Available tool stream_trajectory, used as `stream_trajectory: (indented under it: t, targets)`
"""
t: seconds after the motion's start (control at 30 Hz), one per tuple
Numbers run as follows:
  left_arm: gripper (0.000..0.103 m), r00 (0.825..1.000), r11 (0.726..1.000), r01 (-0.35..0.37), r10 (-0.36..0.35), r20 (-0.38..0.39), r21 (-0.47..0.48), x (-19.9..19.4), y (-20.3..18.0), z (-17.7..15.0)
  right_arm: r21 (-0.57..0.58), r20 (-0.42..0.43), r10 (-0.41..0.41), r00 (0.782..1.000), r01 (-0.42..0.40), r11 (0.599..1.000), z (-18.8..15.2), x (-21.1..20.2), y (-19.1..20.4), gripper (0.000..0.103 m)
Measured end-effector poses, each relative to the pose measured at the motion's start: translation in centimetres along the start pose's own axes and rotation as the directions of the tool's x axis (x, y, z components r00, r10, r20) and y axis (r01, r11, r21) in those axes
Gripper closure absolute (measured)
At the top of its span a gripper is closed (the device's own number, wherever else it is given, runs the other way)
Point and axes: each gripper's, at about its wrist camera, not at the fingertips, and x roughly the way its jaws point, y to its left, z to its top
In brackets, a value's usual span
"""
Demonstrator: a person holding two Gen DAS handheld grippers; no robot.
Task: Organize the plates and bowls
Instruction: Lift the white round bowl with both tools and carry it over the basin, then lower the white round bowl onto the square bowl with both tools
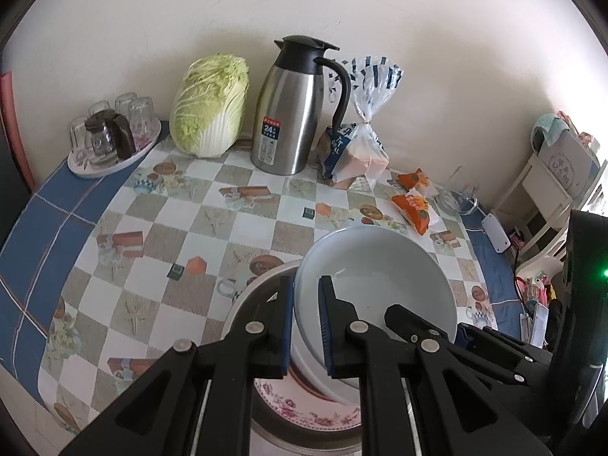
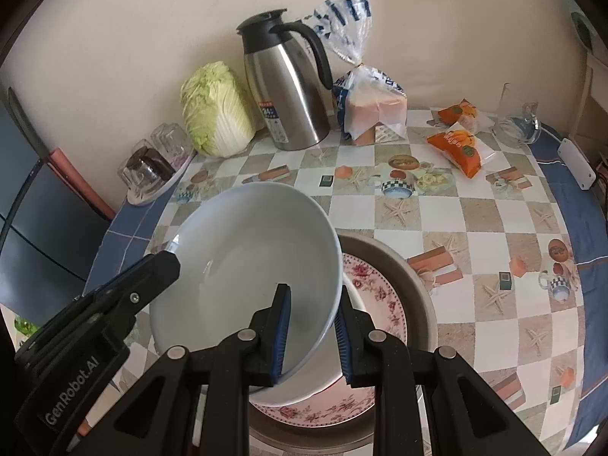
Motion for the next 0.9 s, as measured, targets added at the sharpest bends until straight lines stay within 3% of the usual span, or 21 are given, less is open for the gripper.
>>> stream_trajectory:
  t: [0.9]
  targets:
    - [0.09,0.998,1.0,-0.012,0.013,-0.054,0.018,2.0,0.0,-1.6,-0.052,-0.046,-0.061,0.997,0.059,0.997,-1.1,1.4,0.0,0.076]
